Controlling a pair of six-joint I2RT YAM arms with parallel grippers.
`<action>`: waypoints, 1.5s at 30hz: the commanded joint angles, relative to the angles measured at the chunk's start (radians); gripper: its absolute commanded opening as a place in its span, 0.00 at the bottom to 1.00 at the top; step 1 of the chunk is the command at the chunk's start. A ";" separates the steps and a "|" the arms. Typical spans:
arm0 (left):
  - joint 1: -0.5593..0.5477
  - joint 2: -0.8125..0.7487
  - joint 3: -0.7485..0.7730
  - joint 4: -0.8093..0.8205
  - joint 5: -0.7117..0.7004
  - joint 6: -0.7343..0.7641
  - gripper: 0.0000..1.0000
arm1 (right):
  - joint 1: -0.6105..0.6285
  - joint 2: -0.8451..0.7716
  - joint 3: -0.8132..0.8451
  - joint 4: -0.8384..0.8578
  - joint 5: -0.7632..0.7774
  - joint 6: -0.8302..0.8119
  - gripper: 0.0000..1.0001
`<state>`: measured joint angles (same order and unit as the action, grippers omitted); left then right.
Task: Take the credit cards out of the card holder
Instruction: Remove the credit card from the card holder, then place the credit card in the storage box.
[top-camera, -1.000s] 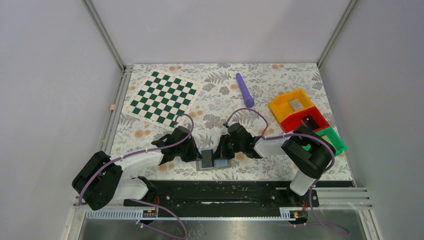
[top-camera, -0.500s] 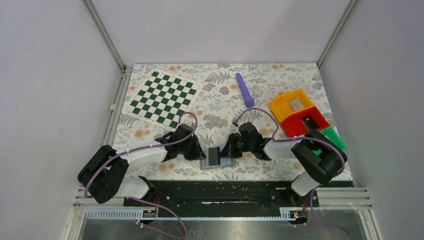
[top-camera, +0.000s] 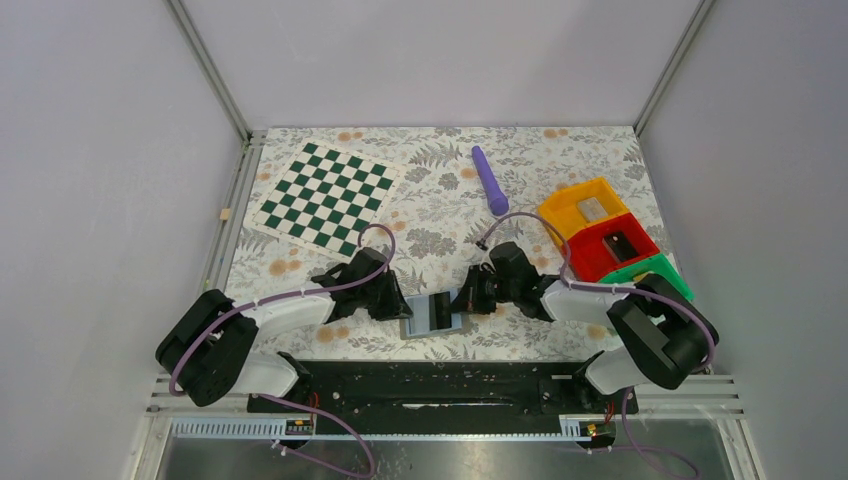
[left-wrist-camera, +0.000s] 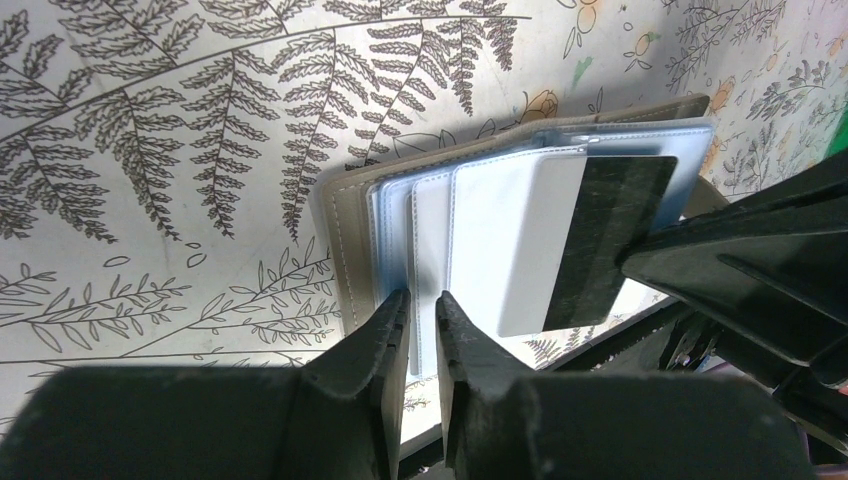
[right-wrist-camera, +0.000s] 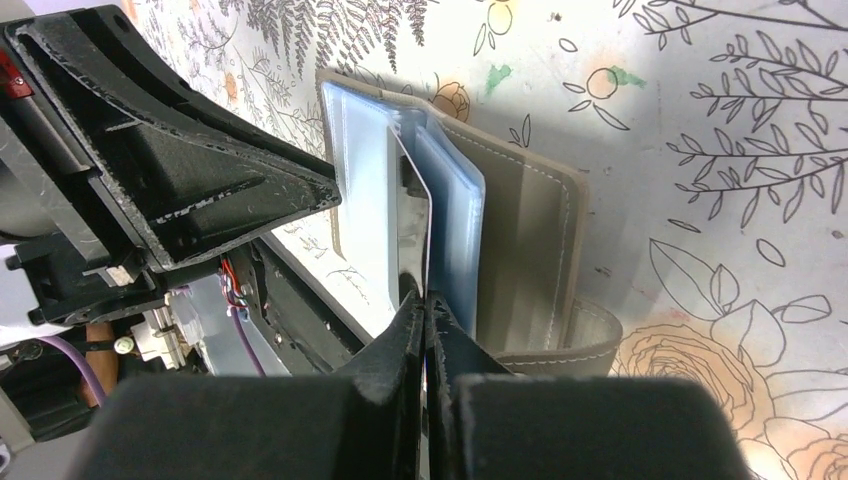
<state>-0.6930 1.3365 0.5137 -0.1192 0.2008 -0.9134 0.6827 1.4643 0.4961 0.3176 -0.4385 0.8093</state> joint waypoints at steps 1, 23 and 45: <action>-0.005 0.019 -0.014 -0.094 -0.054 0.028 0.18 | -0.018 -0.048 0.004 -0.086 0.002 -0.063 0.00; -0.002 -0.216 0.183 -0.240 0.011 0.001 0.42 | -0.026 -0.371 0.164 -0.437 0.065 -0.275 0.00; 0.010 -0.368 0.082 0.200 0.323 0.063 0.60 | -0.028 -0.346 0.247 -0.247 -0.402 -0.118 0.00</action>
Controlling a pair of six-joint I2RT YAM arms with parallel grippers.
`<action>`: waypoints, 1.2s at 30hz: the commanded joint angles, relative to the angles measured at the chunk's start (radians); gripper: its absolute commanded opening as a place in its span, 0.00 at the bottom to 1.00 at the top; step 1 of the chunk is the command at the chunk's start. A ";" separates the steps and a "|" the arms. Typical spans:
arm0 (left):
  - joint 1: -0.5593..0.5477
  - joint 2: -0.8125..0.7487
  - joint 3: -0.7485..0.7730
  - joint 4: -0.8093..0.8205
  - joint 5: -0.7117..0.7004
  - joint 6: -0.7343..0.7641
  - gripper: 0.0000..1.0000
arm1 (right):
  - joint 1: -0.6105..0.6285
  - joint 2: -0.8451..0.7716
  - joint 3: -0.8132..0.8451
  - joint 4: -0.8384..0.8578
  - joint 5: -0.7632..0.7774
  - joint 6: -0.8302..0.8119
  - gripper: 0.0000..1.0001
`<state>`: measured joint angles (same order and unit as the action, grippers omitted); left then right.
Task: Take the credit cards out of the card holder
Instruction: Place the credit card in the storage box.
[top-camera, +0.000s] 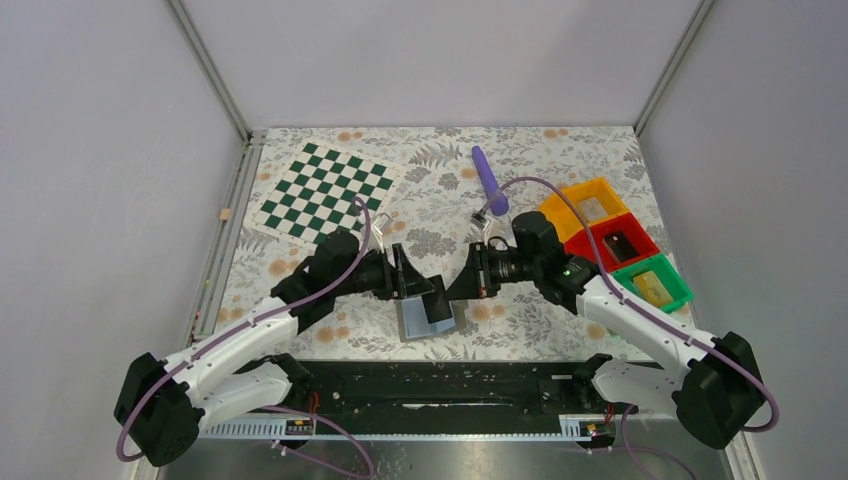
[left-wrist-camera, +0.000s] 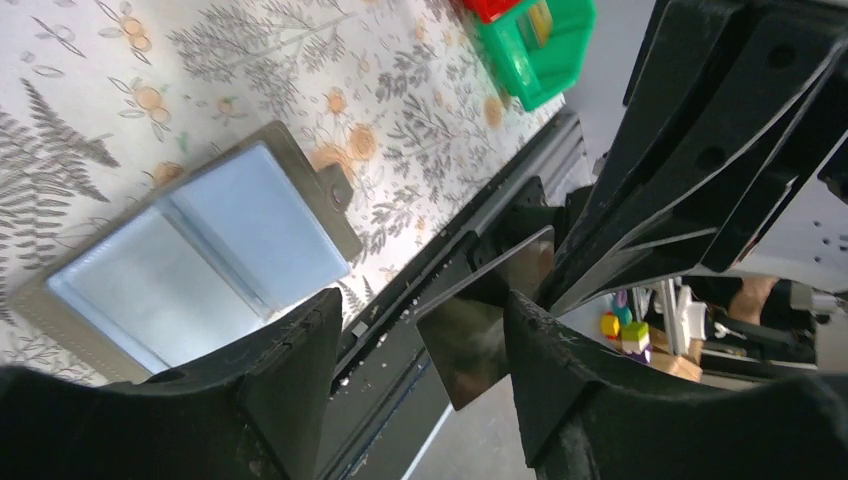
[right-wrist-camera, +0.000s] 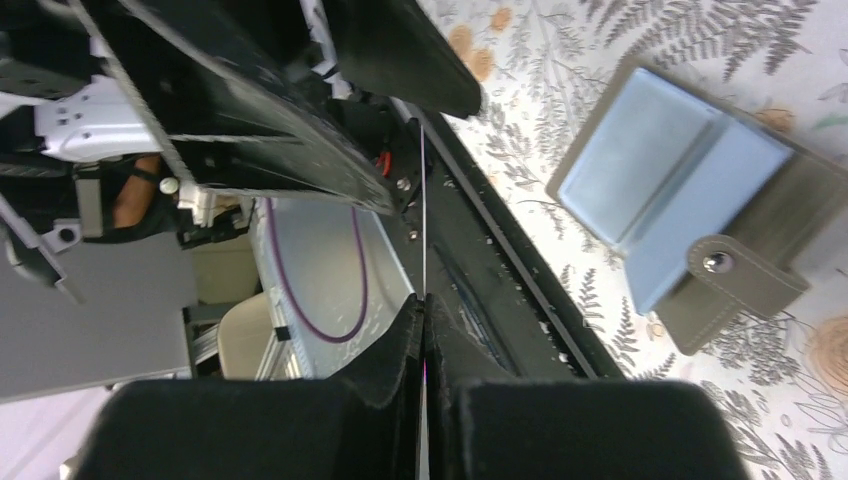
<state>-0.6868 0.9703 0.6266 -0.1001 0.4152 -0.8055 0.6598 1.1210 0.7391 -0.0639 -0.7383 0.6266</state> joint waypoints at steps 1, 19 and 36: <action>0.003 -0.003 -0.037 0.194 0.113 -0.050 0.60 | -0.005 -0.004 0.000 0.146 -0.104 0.075 0.00; 0.011 -0.029 -0.116 0.288 0.081 -0.273 0.00 | -0.005 -0.044 0.032 -0.112 0.196 -0.113 0.34; 0.076 -0.075 -0.062 -0.184 -0.130 -0.734 0.00 | 0.403 -0.275 -0.221 0.387 0.656 -0.979 0.59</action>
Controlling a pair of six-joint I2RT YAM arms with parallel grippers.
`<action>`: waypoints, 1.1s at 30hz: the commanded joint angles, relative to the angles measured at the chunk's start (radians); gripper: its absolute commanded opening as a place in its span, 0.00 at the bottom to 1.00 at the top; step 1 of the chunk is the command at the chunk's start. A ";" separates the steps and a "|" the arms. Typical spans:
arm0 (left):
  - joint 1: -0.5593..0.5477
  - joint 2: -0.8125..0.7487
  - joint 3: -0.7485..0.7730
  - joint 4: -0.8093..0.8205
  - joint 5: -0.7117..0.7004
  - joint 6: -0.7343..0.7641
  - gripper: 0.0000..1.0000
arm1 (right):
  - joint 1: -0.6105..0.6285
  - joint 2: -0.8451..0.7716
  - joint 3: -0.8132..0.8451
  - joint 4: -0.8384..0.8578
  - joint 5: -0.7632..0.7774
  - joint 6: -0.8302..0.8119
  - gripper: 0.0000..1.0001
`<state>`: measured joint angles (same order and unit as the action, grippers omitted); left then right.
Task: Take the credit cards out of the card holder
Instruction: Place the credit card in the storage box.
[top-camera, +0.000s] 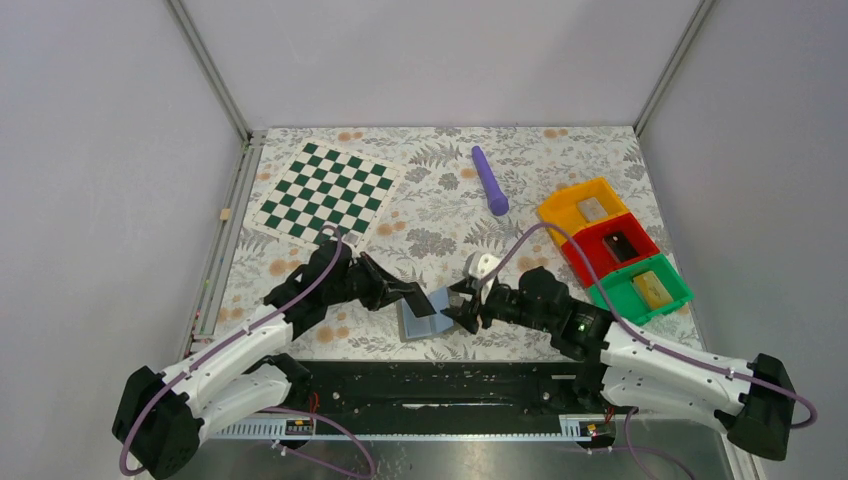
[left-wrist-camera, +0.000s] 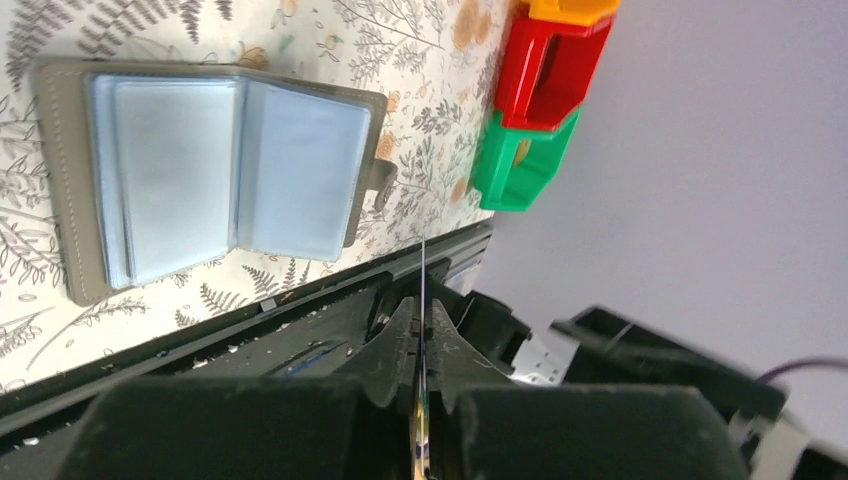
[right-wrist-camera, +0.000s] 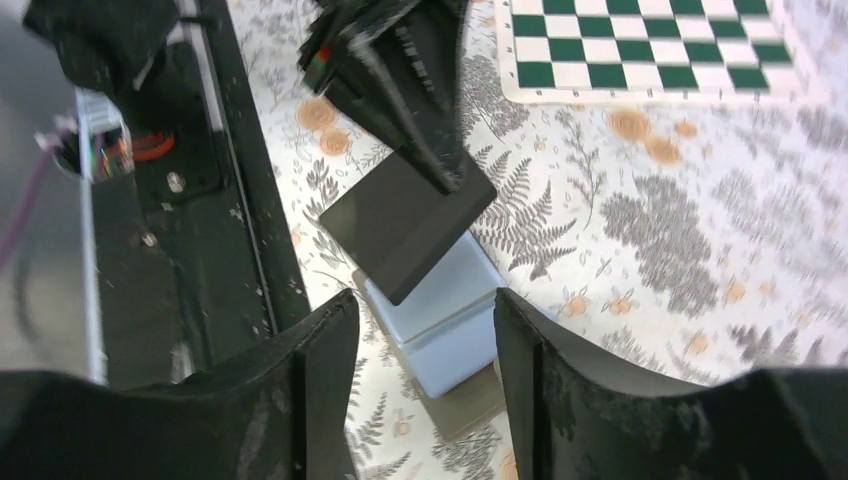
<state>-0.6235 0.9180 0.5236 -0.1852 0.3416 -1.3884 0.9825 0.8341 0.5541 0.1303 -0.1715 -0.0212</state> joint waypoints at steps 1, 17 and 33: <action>0.015 -0.019 0.042 -0.117 -0.052 -0.164 0.00 | 0.090 0.028 -0.027 0.187 0.078 -0.355 0.60; 0.029 0.015 0.004 -0.110 0.007 -0.239 0.00 | 0.318 0.273 -0.031 0.333 0.335 -0.685 0.39; 0.028 -0.156 0.022 -0.150 -0.177 -0.093 0.68 | 0.294 0.268 0.044 0.236 0.558 -0.270 0.00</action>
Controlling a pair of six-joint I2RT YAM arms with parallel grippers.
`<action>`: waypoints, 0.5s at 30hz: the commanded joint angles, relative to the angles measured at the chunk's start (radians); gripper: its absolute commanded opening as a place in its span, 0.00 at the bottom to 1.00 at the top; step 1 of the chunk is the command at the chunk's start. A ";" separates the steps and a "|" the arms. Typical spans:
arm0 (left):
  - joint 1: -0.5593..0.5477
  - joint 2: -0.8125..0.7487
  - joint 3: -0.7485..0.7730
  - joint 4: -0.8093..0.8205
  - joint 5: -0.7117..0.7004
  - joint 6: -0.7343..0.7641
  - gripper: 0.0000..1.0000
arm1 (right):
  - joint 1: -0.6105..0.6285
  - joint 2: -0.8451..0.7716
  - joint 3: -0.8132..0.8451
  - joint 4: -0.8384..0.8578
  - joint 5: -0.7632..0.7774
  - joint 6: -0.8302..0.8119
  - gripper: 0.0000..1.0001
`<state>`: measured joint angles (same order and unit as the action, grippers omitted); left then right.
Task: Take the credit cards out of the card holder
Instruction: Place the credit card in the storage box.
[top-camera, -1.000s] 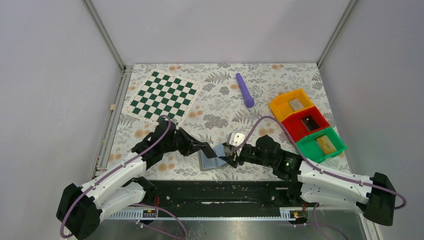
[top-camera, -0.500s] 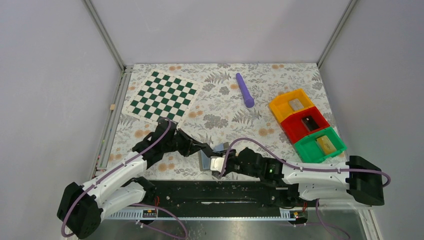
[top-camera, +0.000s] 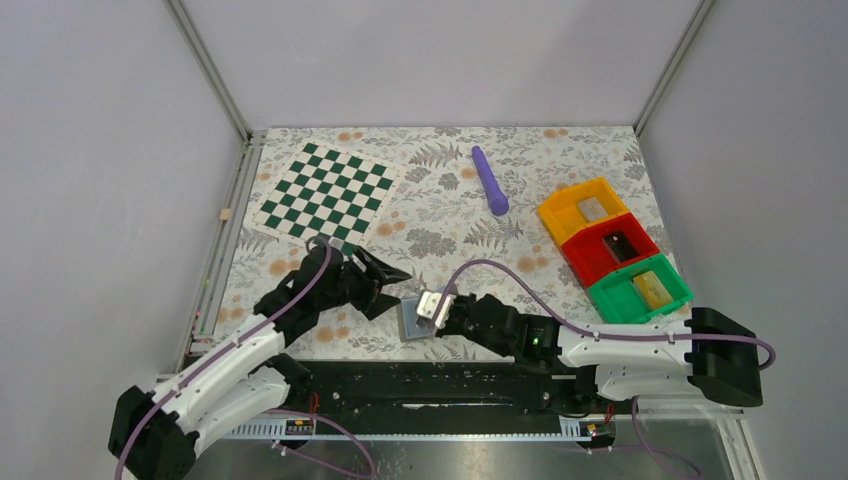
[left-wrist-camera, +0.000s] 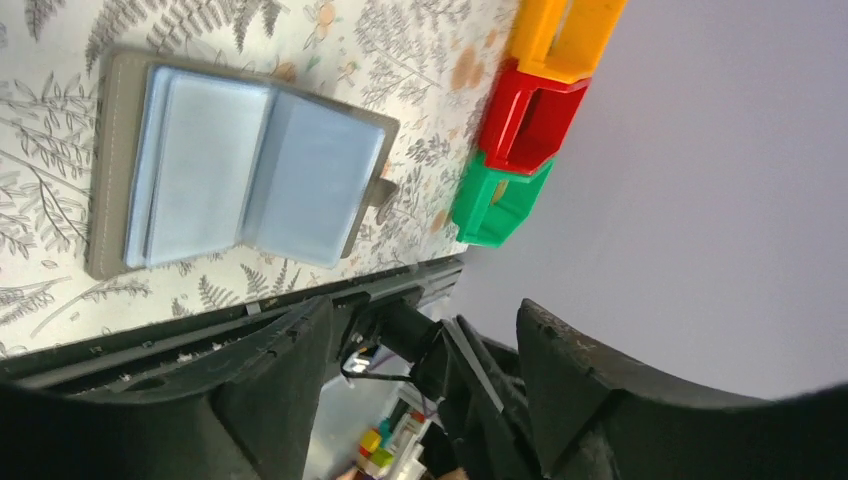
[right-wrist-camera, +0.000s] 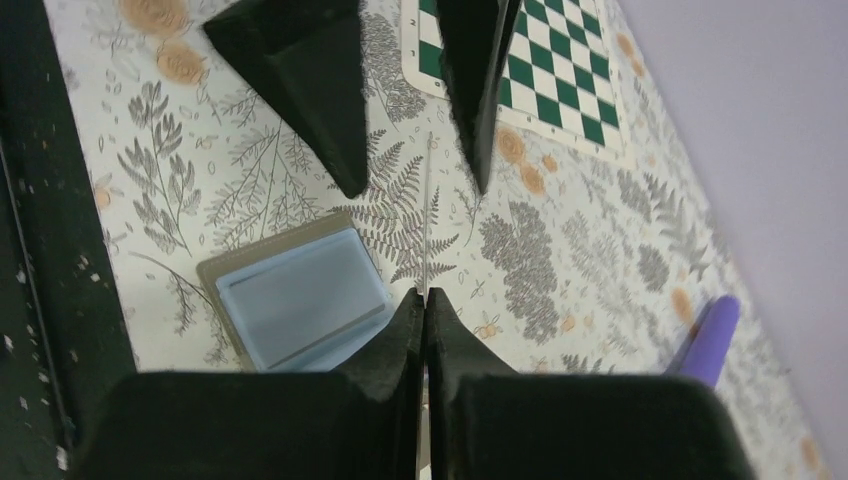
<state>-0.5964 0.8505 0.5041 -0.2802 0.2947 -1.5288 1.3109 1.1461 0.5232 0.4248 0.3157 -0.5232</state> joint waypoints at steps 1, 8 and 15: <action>0.002 -0.104 0.052 -0.072 -0.155 0.085 0.72 | -0.051 -0.053 0.083 -0.090 0.050 0.273 0.00; 0.006 -0.124 0.125 -0.105 -0.178 0.386 0.77 | -0.240 -0.175 0.073 -0.185 -0.213 0.566 0.00; 0.006 -0.054 0.308 -0.115 0.081 0.827 0.72 | -0.298 -0.247 0.207 -0.522 -0.551 0.481 0.00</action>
<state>-0.5930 0.7628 0.6575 -0.3882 0.2169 -1.0149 1.0298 0.9413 0.6228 0.0956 0.0090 -0.0437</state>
